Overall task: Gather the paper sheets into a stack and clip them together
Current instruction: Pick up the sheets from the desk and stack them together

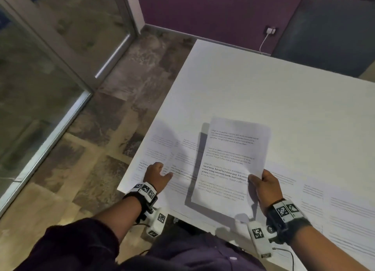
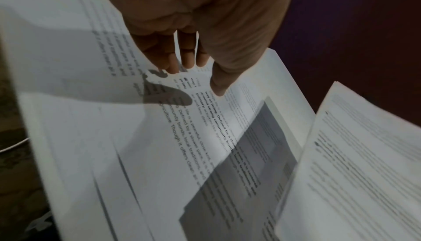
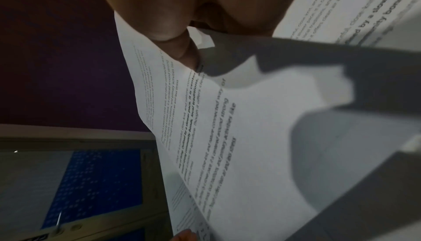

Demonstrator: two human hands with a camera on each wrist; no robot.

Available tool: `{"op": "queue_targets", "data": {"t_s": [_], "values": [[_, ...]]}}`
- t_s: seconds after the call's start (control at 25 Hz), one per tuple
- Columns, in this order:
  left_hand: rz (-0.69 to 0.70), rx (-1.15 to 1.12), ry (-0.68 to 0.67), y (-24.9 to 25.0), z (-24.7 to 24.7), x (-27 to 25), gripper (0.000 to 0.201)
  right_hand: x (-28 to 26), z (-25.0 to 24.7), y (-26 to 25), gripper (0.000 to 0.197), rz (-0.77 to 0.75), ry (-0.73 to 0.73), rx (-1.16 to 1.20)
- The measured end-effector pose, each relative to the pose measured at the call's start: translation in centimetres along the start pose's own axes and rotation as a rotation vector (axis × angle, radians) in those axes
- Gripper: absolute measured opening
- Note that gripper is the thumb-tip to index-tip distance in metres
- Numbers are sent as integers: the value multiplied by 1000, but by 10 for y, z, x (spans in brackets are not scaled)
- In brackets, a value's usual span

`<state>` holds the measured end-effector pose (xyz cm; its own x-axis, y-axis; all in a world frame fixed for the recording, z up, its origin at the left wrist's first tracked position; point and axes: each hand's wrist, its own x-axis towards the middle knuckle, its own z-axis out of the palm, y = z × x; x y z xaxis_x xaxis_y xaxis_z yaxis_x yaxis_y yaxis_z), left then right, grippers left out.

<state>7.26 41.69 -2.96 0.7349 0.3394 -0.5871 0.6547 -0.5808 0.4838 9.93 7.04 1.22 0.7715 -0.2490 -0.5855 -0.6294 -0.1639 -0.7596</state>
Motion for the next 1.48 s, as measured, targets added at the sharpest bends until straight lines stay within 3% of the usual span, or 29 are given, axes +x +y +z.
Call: {"op": "queue_targets", "data": {"t_s": [0.28,0.56,0.76,0.92,1.12,1.24,1.36,1.48], "values": [[76,247,-130,9,3,36,78,-9,26,4,17,22,97,-14],[-22,263,-175,21,7,50,51,-10,16,14,17,44,152,10],[2,245,-104,26,13,38,42,-18,8,15,21,37,125,43],[-9,83,-82,31,13,25,32,-15,1,15,22,30,120,87],[154,-125,-85,48,-16,10,24,-9,-8,23,23,45,94,79],[221,-237,3,49,-49,9,23,-1,-17,23,22,38,107,43],[185,-420,40,46,-73,6,22,4,-25,23,21,37,107,26],[111,-633,-42,52,-74,-9,23,2,-26,16,21,53,50,77]]}}
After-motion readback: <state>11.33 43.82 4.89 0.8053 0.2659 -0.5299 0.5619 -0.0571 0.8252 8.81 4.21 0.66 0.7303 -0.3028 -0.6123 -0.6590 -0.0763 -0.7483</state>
